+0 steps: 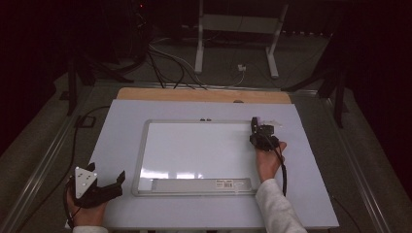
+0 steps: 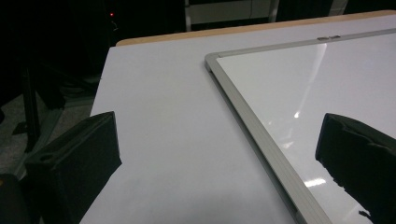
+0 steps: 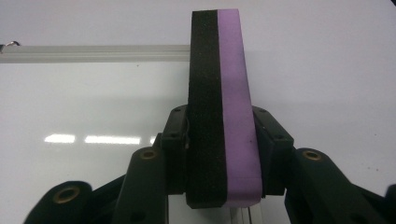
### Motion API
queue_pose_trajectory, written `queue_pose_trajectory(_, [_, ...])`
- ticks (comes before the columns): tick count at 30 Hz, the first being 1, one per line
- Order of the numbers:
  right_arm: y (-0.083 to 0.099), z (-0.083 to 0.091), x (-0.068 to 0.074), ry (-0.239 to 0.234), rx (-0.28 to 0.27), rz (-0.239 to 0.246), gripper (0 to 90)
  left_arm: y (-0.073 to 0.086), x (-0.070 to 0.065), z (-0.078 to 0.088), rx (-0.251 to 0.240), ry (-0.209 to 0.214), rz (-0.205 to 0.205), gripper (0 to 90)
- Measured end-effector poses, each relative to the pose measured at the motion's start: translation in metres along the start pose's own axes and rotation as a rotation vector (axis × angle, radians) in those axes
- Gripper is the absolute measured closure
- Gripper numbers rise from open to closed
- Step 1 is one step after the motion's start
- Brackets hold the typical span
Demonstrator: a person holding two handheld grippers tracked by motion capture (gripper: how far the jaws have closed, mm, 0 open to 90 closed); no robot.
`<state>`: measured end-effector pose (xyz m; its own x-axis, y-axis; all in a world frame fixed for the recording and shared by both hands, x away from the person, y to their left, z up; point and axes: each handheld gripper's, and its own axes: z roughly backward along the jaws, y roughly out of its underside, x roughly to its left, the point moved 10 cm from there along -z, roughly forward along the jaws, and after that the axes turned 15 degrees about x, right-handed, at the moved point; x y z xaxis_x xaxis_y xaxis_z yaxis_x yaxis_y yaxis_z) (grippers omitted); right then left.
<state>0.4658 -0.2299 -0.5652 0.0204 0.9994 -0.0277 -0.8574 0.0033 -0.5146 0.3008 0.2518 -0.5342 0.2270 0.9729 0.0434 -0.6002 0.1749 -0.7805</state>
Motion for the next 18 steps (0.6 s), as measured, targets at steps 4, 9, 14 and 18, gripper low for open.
queue_pose_trajectory(4, [-0.001,-0.001,0.001,0.002,0.000,-0.002,62.7,0.000,0.000,0.000,0.002,0.000,-0.002,0.6])
queue_pose_trajectory(9, [0.000,-0.001,0.000,-0.017,0.010,-0.020,54.2,0.000,0.000,0.000,0.001,0.000,0.000,0.6])
queue_pose_trajectory(14, [-0.001,0.003,0.001,-0.036,-0.006,-0.014,34.5,0.000,0.001,0.000,0.001,0.000,0.000,0.6])
queue_pose_trajectory(18, [-0.006,0.012,0.003,-0.085,-0.046,-0.023,20.6,0.000,0.001,0.001,-0.004,-0.001,0.003,0.6])
